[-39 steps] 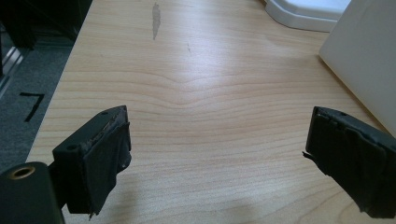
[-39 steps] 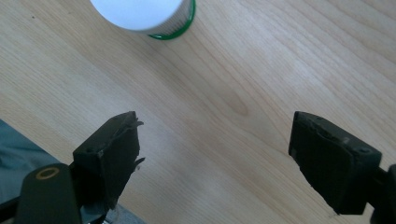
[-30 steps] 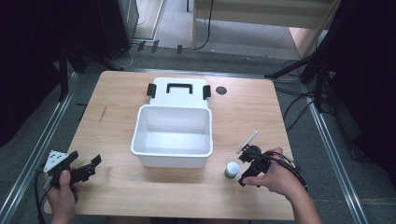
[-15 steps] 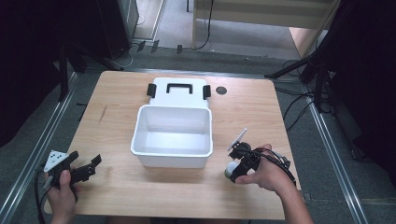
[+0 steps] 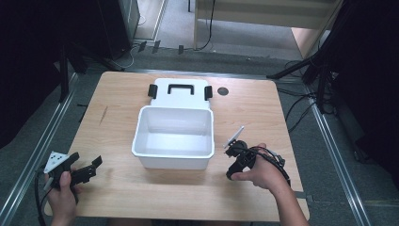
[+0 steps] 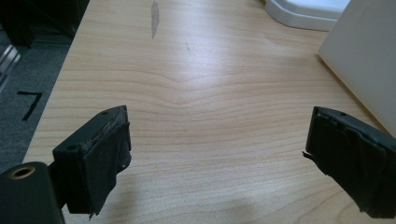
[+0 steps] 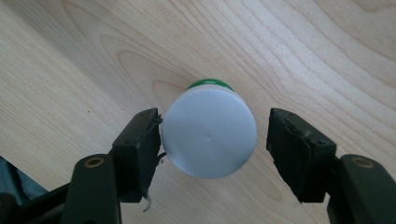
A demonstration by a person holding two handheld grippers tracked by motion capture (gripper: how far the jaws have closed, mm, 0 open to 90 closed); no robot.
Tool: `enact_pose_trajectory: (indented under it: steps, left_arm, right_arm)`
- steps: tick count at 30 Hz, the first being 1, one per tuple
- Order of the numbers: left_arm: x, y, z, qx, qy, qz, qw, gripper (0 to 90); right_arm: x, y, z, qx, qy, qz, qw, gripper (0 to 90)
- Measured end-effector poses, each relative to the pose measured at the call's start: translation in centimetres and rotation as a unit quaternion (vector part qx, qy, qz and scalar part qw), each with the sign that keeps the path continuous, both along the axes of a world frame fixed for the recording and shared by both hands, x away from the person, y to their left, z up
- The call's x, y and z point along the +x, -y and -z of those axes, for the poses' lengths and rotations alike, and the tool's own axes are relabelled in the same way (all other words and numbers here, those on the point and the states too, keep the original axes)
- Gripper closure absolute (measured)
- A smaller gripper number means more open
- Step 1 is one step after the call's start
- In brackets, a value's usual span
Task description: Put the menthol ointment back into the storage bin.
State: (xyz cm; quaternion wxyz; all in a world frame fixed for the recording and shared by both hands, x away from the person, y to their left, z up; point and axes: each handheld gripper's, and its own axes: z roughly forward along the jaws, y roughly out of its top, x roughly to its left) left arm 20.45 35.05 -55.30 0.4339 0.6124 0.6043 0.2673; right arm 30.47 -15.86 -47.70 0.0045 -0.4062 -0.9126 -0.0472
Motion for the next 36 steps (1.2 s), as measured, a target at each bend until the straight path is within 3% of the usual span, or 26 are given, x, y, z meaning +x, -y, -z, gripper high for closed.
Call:
enact_pose_trajectory:
  steps: [5, 6, 13, 36]
  left_arm:
    - [0.0, 0.0, 0.0, 0.000, 0.000, 0.000, 1.0000, 7.4]
    - [0.0, 0.0, 0.0, -0.001, 0.001, 0.000, 1.0000, 7.4]
    - [0.0, 0.0, 0.0, 0.000, 0.000, -0.001, 1.0000, 7.4]
    - [0.0, 0.0, 0.0, -0.001, 0.000, -0.001, 1.0000, 7.4]
  right_arm:
    - [0.2, -0.2, 0.1, 0.005, -0.007, 0.000, 1.0000, 45.5]
    - [0.2, -0.3, 0.2, 0.006, -0.013, 0.002, 0.9999, 50.9]
    - [0.3, -0.1, -0.1, 0.007, -0.020, -0.004, 0.9998, 51.3]
    - [1.0, 0.6, -4.1, 0.002, -0.018, -0.003, 0.9998, 51.3]
